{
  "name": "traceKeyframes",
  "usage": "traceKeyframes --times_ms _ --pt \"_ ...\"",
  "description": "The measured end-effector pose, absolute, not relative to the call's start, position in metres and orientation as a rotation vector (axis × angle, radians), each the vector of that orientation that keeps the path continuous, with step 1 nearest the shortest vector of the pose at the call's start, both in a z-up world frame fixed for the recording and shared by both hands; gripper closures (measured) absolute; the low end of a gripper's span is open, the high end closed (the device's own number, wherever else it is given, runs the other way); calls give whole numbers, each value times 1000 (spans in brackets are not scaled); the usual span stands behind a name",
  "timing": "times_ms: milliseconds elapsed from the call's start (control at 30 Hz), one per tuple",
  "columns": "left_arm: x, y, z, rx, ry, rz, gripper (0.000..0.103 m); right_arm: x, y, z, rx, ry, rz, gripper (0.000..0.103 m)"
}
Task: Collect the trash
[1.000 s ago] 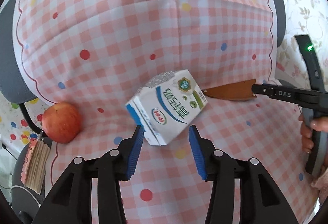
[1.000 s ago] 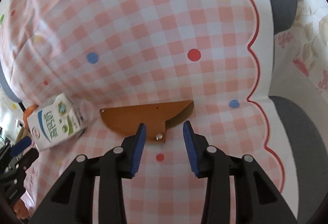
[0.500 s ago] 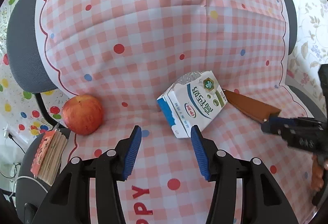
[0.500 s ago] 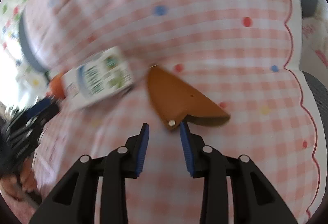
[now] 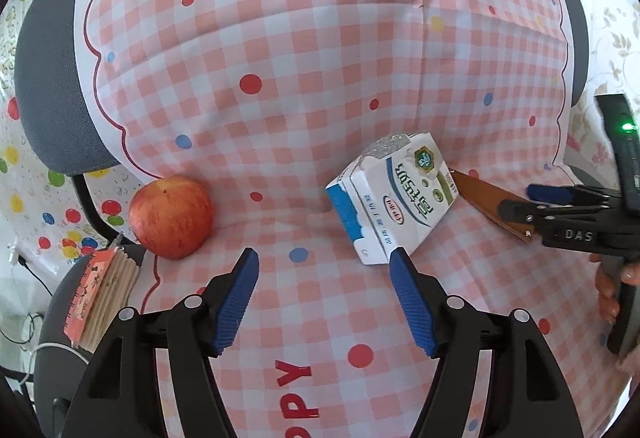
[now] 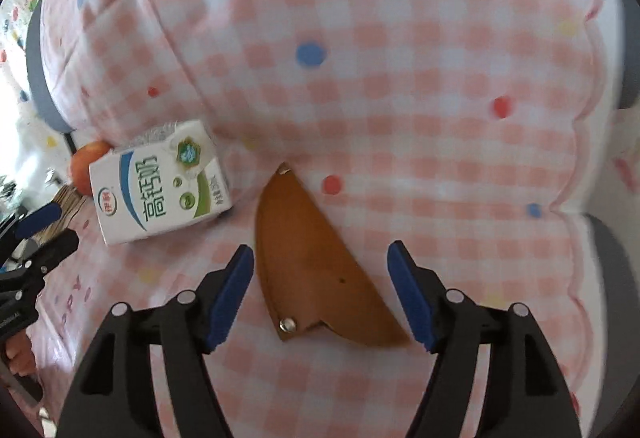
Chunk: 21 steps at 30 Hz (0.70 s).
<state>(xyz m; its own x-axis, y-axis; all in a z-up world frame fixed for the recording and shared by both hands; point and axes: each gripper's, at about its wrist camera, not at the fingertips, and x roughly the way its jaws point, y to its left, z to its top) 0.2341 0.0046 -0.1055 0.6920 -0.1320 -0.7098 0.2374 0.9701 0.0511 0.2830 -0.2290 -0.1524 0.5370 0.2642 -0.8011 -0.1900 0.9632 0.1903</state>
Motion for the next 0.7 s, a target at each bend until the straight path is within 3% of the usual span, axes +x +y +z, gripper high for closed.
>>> traceKeyframes --times_ms 167,267,400,433,467,500,700 --pt "237 10 -107 114 790 -216 34 273 -212 -155 -21 970 312 35" --pt "238 11 -109 92 801 -223 34 261 -210 -153 -19 977 333 48" --pt "235 5 -107 108 790 -238 34 243 -208 -150 -33 970 256 49" --pt "235 4 -107 111 790 -243 33 237 -209 -147 -32 957 233 50" --pt "236 3 -107 111 790 -244 22 232 -210 -147 -28 945 221 50" --pt "237 3 -107 106 787 -247 19 226 -211 -143 -16 924 203 50" --pt "265 -5 -113 80 808 -278 19 204 -221 -127 64 850 168 50"
